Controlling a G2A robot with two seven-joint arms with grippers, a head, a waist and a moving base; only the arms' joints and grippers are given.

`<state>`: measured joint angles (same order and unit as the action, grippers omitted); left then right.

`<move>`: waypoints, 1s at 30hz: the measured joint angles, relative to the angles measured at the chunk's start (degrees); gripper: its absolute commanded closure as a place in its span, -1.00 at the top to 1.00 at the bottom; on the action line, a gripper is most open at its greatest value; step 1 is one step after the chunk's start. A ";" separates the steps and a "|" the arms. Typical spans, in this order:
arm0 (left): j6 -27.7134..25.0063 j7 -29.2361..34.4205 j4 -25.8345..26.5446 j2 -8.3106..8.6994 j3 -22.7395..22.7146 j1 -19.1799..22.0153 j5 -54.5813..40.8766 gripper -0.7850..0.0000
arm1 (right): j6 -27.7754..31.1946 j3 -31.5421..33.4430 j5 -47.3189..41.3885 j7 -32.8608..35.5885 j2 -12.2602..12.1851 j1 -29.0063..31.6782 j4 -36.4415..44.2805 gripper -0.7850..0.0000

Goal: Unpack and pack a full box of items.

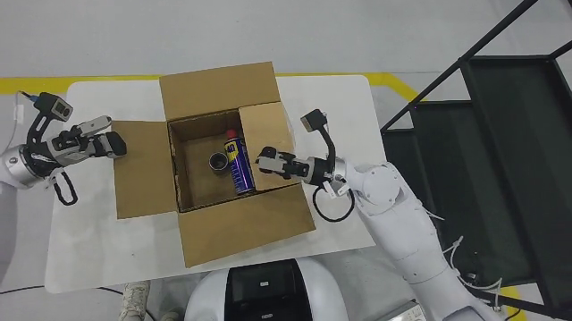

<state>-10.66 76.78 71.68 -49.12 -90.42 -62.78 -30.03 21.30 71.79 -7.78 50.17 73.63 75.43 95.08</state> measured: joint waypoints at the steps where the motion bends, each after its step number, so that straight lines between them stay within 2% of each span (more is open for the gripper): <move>1: 0.00 -0.89 -0.05 0.04 -0.04 -0.05 0.77 1.00 | -0.29 0.62 -0.03 -0.72 -0.12 0.68 0.30 1.00; 11: -0.47 -11.69 2.03 0.02 2.13 -0.72 10.82 1.00 | -0.97 1.20 -0.64 -1.48 -0.27 1.58 0.74 1.00; 15: 0.75 -15.60 2.56 -0.21 4.48 -0.73 15.58 1.00 | -0.97 1.20 -0.64 -1.48 -0.27 1.58 0.74 1.00; 21: 2.01 -16.94 -0.36 -0.70 7.54 1.64 17.16 1.00 | -0.97 1.20 -0.64 -1.48 -0.27 1.58 0.74 1.00; 30: 1.00 -20.50 -4.59 -1.88 12.85 4.77 20.46 1.00 | -0.97 1.20 -0.64 -1.48 -0.27 1.58 0.74 1.00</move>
<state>-9.66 56.28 67.09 -51.00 -77.57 -58.01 -9.56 20.33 72.99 -8.42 48.69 73.37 77.01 95.82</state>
